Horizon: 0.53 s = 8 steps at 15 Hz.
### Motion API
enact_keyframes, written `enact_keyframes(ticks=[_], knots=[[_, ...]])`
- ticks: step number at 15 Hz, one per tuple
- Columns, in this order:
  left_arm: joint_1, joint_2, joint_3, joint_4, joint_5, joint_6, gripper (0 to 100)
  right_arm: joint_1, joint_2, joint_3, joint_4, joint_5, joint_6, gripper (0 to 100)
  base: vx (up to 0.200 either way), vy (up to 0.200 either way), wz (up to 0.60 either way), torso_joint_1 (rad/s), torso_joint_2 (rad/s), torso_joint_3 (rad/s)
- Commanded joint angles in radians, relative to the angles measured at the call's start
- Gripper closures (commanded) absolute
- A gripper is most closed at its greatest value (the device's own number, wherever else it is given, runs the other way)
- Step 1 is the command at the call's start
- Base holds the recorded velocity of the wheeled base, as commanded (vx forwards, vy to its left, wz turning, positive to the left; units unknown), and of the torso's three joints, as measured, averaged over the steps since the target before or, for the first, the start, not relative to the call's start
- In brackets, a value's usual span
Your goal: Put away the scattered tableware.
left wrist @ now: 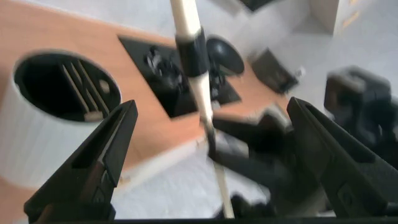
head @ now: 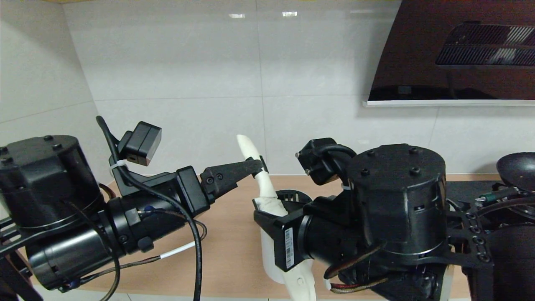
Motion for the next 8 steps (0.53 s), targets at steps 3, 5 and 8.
enact_keyframes(ticks=[3, 5, 8], knots=[[0.0, 0.013, 0.001, -0.002, 0.002, 0.0, 0, 0.039, 0.008, 0.006, -0.001, -0.003, 0.001, 100, 0.0, 0.0, 0.0, 0.0, 0.0, 0.0], [0.0, 0.015, -0.002, -0.002, 0.002, 0.0, 0, 0.057, 0.011, 0.007, -0.001, -0.008, 0.0, 100, 0.0, 0.0, 0.0, 0.0, 0.0, 0.0], [0.0, 0.021, -0.005, -0.004, 0.003, 0.0, 0, 0.068, 0.009, 0.007, -0.001, -0.023, 0.0, 100, 0.0, 0.0, 0.0, 0.0, 0.0, 0.0]])
